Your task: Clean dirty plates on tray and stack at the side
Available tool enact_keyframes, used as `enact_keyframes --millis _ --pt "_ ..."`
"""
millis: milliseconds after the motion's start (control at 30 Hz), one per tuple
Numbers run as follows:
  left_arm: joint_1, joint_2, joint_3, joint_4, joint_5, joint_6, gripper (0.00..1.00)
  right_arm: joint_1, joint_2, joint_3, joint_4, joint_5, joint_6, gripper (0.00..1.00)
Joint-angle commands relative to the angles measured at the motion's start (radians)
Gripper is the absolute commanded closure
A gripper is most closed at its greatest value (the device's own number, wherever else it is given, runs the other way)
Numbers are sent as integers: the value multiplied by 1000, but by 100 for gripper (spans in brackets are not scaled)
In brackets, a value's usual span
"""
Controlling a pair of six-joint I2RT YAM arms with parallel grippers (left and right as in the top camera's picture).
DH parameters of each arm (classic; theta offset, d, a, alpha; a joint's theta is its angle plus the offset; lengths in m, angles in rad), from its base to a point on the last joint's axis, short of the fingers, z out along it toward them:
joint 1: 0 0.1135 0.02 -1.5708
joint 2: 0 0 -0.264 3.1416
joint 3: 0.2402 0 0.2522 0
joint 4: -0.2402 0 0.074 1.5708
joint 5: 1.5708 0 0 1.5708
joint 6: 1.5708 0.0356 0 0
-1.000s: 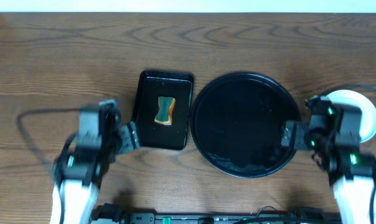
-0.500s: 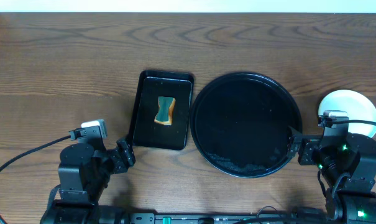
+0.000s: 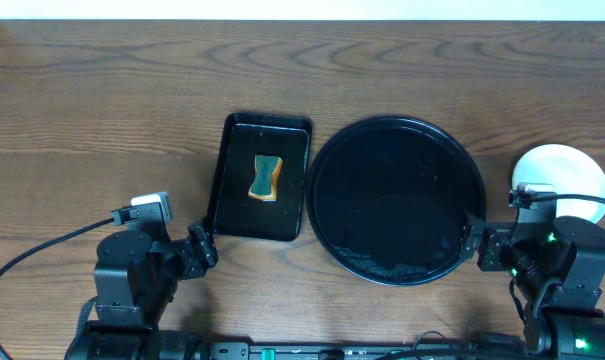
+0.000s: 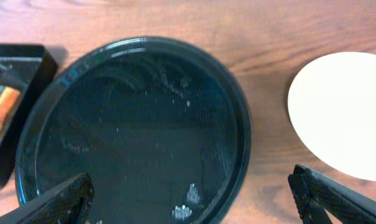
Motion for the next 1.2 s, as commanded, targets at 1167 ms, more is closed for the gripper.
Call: enact_keyframes --millis 1167 --pt "4 -4 -7 0 -16 6 21 108 -583 -709 757 110 -32 1"
